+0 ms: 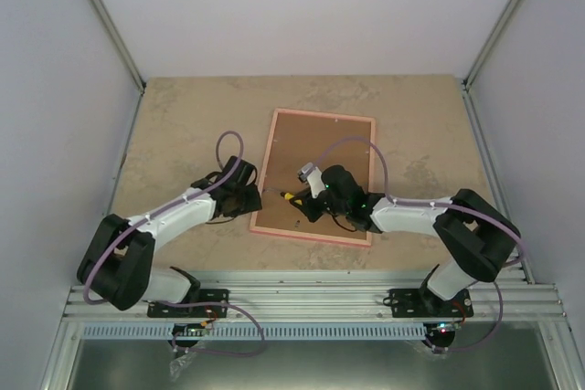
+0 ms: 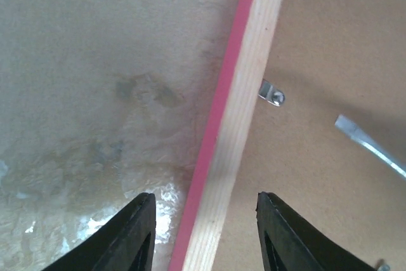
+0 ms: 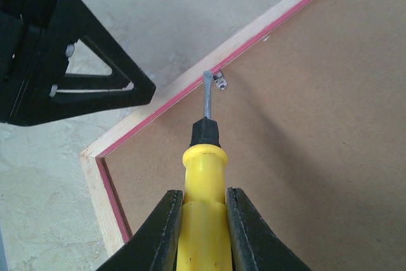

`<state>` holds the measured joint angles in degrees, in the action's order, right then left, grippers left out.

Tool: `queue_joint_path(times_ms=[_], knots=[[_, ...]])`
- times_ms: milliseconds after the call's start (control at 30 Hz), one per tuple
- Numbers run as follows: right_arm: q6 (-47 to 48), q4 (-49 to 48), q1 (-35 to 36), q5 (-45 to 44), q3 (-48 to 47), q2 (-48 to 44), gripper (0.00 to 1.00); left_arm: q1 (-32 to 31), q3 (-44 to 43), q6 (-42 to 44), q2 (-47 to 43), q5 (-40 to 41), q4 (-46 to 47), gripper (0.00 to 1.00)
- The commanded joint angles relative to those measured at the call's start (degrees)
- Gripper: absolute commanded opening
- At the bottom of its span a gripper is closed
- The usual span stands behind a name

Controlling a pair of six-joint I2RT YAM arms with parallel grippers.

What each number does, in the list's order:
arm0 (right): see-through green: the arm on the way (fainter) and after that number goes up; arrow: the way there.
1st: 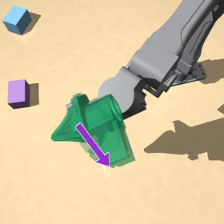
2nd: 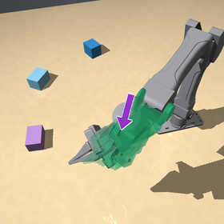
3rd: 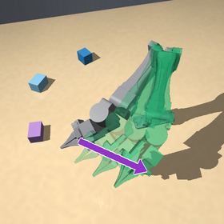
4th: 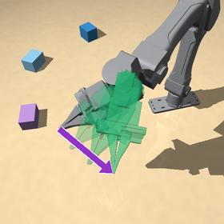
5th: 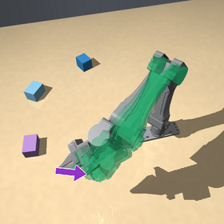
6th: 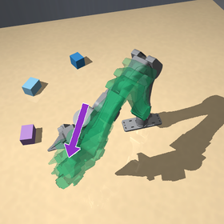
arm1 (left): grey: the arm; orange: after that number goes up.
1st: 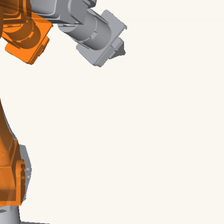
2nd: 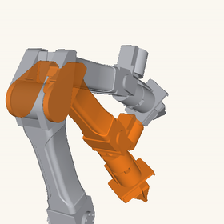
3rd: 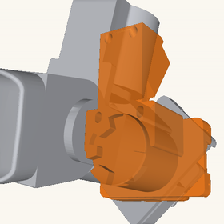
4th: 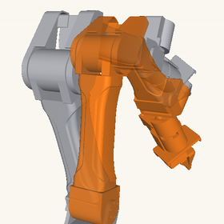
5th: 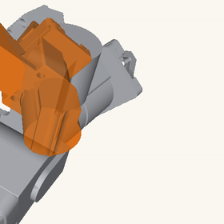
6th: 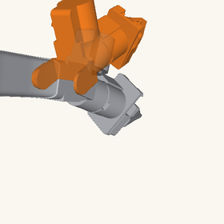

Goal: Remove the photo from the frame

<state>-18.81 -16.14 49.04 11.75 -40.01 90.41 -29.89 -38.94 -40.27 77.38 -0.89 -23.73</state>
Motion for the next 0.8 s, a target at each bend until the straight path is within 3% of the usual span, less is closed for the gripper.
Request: queue_joint_path(times_ms=[0,300,767], knots=[[0.5,-2.6,0.7,1.5,-1.6,1.9,0.00,-0.2,-2.1,2.1,2.0,3.6,-0.2,0.47],[0.1,-3.4,1.5,2.3,-2.8,5.4,0.01,-0.2,-4.7,4.9,7.6,1.7,1.6,0.48],[-2.3,-5.7,1.7,1.5,-3.0,8.7,0.01,-0.2,-3.2,5.0,9.0,-1.5,3.3,0.22]])
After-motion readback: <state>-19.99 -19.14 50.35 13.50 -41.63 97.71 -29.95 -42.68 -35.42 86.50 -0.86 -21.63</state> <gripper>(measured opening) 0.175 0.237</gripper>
